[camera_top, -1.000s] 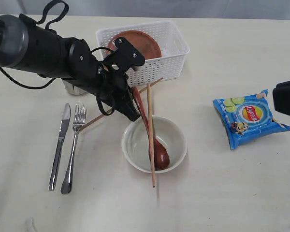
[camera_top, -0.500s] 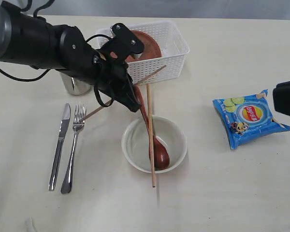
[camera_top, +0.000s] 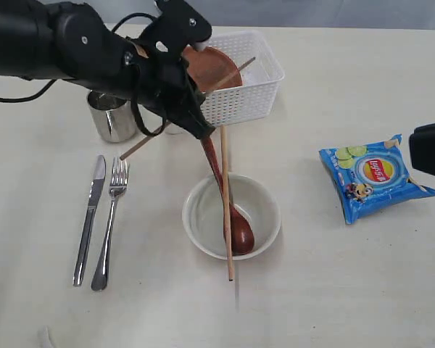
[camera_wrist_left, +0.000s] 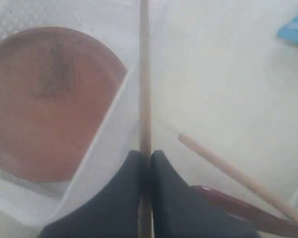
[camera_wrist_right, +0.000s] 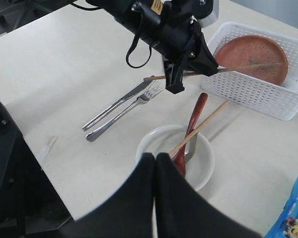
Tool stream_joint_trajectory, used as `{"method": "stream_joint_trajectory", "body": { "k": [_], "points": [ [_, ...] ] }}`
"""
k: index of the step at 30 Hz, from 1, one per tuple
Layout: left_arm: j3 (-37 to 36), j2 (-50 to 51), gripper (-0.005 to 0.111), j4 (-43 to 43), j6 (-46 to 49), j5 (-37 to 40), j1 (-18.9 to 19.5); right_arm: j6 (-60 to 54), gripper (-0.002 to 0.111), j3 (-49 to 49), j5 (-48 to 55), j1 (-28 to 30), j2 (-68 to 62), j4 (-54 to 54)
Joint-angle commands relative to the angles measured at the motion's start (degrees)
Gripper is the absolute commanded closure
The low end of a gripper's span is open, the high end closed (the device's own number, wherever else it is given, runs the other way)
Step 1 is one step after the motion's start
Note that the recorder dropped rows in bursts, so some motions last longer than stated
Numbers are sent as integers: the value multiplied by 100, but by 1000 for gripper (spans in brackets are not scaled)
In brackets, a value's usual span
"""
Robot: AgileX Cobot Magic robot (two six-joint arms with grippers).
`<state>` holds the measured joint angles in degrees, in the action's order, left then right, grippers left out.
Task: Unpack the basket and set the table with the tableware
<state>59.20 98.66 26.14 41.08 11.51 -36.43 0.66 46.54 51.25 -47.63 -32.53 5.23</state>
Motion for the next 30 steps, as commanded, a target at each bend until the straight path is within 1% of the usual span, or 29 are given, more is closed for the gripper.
{"method": "stream_joint_trajectory", "body": {
  "k": [1,2,3,4,5,6,7,8,9,13,15,16,17,20,22,25,28,30],
  "points": [
    [35,-489,107,-25,-1388,661,-8,134,109,-11,10,7,31,29],
    [35,-654,107,-14,-2088,958,-8,203,109,-11,10,7,31,29],
    [35,-750,107,25,-2464,1201,-8,214,109,-11,10,7,31,29],
    [35,-833,107,294,-2804,1606,-8,214,109,-11,10,7,31,29],
    [18,-873,107,646,-2883,1945,-8,214,109,-11,10,7,31,29],
    [-116,-871,107,1437,-2836,2175,-8,261,109,-11,10,7,31,29],
    [-264,-871,107,2011,-2716,2207,-35,300,109,-11,10,7,31,29],
    [-589,-871,107,2937,-2495,2064,-128,322,109,-11,10,7,31,29],
    [-896,-871,107,3721,-2150,1826,-299,317,109,-11,10,7,31,41],
    [-1296,-871,107,5056,-1786,1133,-723,317,109,-11,23,7,31,66],
    [-1351,-871,107,5571,-1709,547,-1114,317,109,-11,46,7,31,66],
    [-1351,-871,107,5733,-1709,160,-1326,317,109,-11,70,7,31,66],
    [-1351,-871,107,6057,-1719,-712,-1732,317,109,-11,112,7,31,78],
    [-1351,-871,107,6451,-1719,-2010,-2261,317,109,-11,212,7,31,78],
    [-1351,-871,107,6626,-1736,-2473,-2467,317,109,-11,281,7,41,78],
    [-1351,-860,107,6688,-1724,-2520,-2559,356,109,-11,329,7,41,78],
    [-1351,-730,107,6879,-1711,-2567,-2559,356,109,-11,329,7,41,78],
    [-1351,-582,107,6857,-1667,-2513,-2544,356,109,-11,329,7,41,78]
  ]
}}
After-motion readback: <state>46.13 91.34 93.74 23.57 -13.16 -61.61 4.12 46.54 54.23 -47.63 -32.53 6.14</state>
